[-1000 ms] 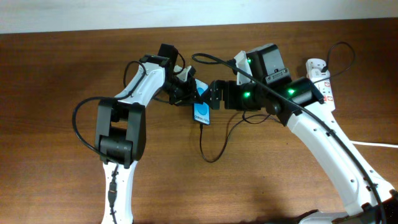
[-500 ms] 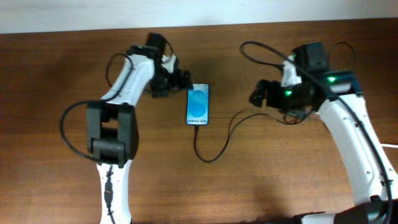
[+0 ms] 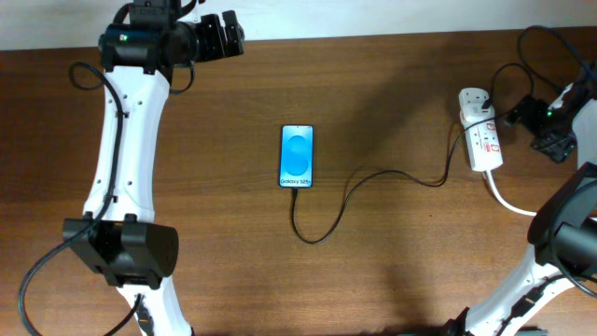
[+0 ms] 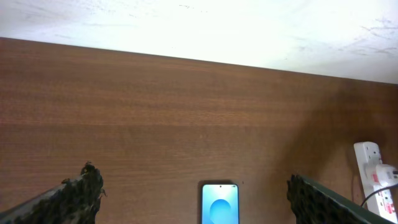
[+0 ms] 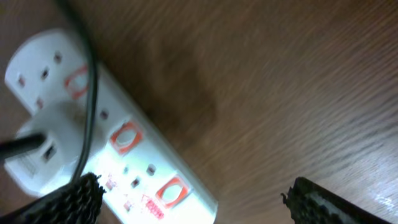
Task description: Plug charger to phone and switch on socket
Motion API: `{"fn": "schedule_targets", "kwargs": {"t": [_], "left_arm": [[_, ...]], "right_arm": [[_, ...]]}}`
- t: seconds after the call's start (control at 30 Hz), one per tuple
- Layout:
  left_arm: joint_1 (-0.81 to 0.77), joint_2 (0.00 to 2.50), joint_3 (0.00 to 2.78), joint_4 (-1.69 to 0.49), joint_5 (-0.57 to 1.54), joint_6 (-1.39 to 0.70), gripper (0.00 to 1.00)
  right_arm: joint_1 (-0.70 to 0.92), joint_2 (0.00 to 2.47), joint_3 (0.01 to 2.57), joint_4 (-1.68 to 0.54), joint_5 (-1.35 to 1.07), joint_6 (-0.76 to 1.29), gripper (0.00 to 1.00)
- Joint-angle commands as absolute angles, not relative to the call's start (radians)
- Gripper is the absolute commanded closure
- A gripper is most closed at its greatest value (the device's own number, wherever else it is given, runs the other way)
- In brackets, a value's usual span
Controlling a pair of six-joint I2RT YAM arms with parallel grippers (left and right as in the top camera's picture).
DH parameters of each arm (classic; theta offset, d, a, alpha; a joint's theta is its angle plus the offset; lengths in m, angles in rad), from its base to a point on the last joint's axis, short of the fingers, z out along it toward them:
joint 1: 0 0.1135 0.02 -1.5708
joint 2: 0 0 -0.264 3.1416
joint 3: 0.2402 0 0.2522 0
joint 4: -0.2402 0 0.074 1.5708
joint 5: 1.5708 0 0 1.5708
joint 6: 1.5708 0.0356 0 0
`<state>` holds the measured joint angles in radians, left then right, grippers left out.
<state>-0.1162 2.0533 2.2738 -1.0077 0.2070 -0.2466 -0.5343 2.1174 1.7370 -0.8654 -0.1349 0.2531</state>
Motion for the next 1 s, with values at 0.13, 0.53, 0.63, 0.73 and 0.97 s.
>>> {"fn": "schedule_targets", "kwargs": {"t": [0.13,0.53,0.63,0.73,0.97], "left_arm": [[-0.113,2.057,2.271,-1.007,0.197,-0.231,0.01],[-0.113,2.057,2.271,-1.007,0.197,-0.231,0.01],[-0.113,2.057,2.271,-1.007,0.197,-0.231,0.00],[-0.113,2.057,2.271,-1.007,0.197,-0.231,0.01],[-0.113,2.057,2.271,-1.007,0.197,-0.231,0.01]], "right_arm": [[-0.535,2.223,1.752,-0.802,-0.131,0.243,0.02],[-0.491,2.283,1.750,-0.751,-0.233,0.240,0.02],[-0.490,2.283,1.750,-0.774,-0.259,0.239,0.02],[-0.485,2.283,1.750,-0.789,-0.258,0.239,0.02],[-0.455,2.284,1.750,-0.794,-0.251,0.239,0.02]]}}
